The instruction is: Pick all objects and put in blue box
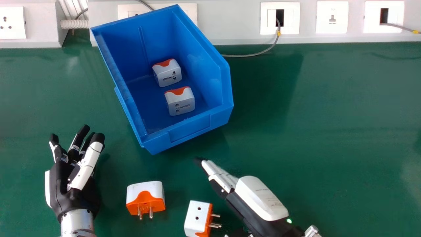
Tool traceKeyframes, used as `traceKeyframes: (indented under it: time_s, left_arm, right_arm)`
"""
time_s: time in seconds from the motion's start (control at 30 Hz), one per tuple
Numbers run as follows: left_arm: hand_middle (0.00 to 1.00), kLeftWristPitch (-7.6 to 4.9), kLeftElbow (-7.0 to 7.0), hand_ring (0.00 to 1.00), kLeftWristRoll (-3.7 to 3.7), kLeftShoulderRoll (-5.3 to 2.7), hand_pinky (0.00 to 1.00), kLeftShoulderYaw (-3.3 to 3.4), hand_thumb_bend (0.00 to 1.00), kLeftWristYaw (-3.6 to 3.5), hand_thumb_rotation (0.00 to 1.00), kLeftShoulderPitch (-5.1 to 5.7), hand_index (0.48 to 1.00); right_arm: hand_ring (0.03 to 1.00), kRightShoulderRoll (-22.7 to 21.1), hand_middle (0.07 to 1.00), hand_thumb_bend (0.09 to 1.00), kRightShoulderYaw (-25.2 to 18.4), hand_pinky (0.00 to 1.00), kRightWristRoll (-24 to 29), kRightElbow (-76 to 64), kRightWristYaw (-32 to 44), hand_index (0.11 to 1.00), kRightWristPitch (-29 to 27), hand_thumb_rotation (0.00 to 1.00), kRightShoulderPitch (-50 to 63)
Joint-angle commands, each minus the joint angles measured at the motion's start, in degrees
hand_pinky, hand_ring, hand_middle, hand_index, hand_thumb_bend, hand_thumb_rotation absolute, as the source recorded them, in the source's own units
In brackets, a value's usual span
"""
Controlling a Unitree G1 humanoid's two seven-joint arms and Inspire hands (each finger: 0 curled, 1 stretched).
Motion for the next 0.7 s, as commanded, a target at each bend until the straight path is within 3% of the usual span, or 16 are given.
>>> traceKeyframes:
  time_s: [0.0, 0.03, 0.07, 0.1, 0.13, 0.23, 0.3, 0.5, 0.67]
  left_arm:
    - [0.85, 4.66, 3.33, 0.84, 0.38, -2.73, 0.81, -0.12, 0.69, 1.98, 0.05, 4.37, 0.826]
    - [0.85, 4.71, 3.33, 0.84, 0.39, -2.72, 0.81, -0.13, 0.69, 2.05, 0.05, 4.35, 0.828]
    - [0.85, 4.68, 3.36, 0.84, 0.36, -2.72, 0.81, -0.1, 0.69, 2.07, 0.06, 4.32, 0.826]
    - [0.84, 4.5, 3.46, 0.84, 0.35, -2.73, 0.81, -0.05, 0.69, 2.05, 0.06, 4.29, 0.815]
    - [0.84, 4.39, 3.56, 0.84, 0.26, -2.72, 0.81, 0.03, 0.69, 1.88, 0.06, 4.27, 0.815]
    - [0.84, 4.35, 3.5, 0.84, 0.25, -2.72, 0.81, 0.02, 0.69, 1.69, 0.05, 4.31, 0.793]
    - [0.84, 4.3, 3.48, 0.84, 0.42, -2.7, 0.81, -0.06, 0.69, 1.96, 0.05, 4.31, 0.793]
    - [0.85, 4.08, 3.69, 0.84, 0.41, -2.71, 0.81, -0.07, 0.68, 1.61, 0.05, 4.15, 0.807]
    - [0.85, 4.22, 3.71, 0.84, 0.44, -2.74, 0.81, -0.06, 0.68, 1.99, 0.06, 3.98, 0.821]
  right_arm:
    - [0.857, 1.44, 0.933, 0.874, -0.61, 0.7, 2.28, 1.46, -1.14, 0.882, -2.46, 0.19, -0.73]
    - [0.816, 1.87, 0.91, 0.829, -0.68, 0.66, 2.68, 2.2, -1.75, 0.842, -3.26, 0.08, -0.87]
    - [0.77, 2.22, 0.876, 0.803, -0.66, 0.63, 2.58, 2.95, -2.87, 0.802, -4.2, 0.04, -1.12]
    - [0.706, 2.89, 0.815, 0.778, -0.74, 0.58, 2.33, 4.08, -4.79, 0.754, -5.52, 0.02, -1.47]
    - [0.706, 3.41, 0.815, 0.778, -0.77, 0.58, 1.91, 4.84, -6.33, 0.754, -6.22, 0.02, -1.7]
    - [0.489, 4.29, 0.591, 0.586, -0.49, 0.41, 1.07, 5.97, -8.56, 0.593, -6.85, 0.01, -2.18]
    - [0.489, 4.51, 0.591, 0.586, -0.42, 0.41, 1.34, 6.44, -8.69, 0.593, -7.41, 0.01, -2.37]
    - [0.41, 4.46, 0.515, 0.507, -0.75, 0.34, 1.43, 6.54, -8.87, 0.52, -7.89, 0.0, -2.54]
    - [0.401, 4.36, 0.505, 0.498, -1.11, 0.33, 1.63, 6.33, -9.34, 0.514, -8.28, 0.0, -2.85]
